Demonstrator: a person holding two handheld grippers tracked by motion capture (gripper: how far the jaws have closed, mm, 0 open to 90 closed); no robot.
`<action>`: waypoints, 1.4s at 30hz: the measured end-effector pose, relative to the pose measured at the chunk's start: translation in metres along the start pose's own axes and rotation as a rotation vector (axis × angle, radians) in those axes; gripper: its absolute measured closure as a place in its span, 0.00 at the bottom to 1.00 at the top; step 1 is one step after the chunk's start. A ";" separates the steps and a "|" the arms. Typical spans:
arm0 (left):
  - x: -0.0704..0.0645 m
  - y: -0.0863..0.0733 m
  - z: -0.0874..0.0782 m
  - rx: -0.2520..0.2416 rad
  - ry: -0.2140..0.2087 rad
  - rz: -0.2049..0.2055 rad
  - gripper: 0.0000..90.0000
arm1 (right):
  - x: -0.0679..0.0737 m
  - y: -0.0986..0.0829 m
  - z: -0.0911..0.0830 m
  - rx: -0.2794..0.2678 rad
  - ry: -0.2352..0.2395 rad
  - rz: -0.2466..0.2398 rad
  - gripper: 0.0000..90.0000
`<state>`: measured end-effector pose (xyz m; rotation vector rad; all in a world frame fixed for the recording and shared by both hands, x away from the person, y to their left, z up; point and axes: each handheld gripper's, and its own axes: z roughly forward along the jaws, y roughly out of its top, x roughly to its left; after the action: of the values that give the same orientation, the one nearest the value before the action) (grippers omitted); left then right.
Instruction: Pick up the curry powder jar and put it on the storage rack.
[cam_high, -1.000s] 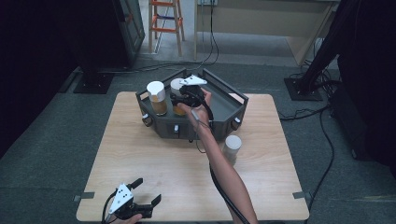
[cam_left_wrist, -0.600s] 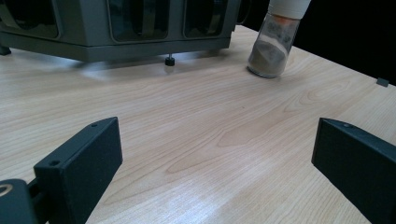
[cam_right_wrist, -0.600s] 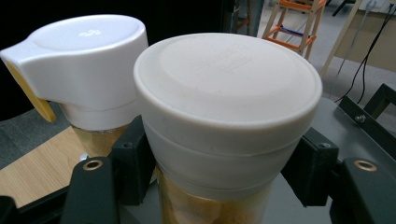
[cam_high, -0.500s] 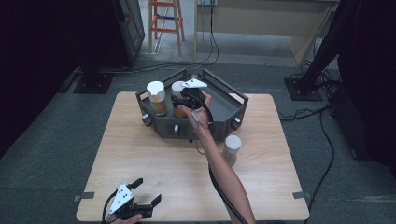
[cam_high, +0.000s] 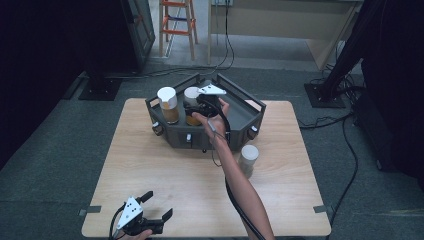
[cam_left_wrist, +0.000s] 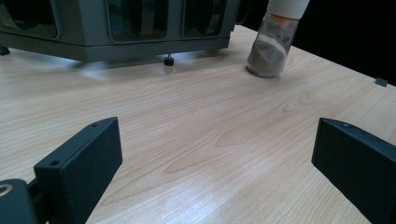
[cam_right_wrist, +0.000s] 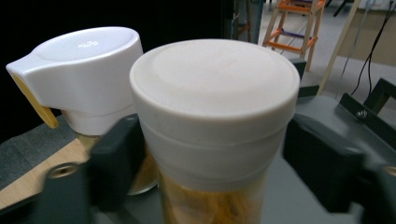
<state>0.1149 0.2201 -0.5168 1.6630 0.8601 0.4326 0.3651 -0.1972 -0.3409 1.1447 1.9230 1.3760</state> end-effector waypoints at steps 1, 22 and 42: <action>0.000 0.000 0.000 0.001 0.000 0.001 0.02 | -0.001 0.000 -0.001 0.004 0.005 0.019 0.12; 0.000 0.000 0.000 -0.001 0.001 -0.001 0.02 | -0.002 -0.020 -0.039 -0.062 0.044 0.050 0.03; 0.001 0.000 0.000 0.001 0.009 0.001 0.02 | -0.008 -0.039 -0.089 -0.105 0.094 0.003 0.03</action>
<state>0.1153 0.2209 -0.5167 1.6633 0.8664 0.4405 0.2862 -0.2540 -0.3462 1.0514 1.8891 1.5375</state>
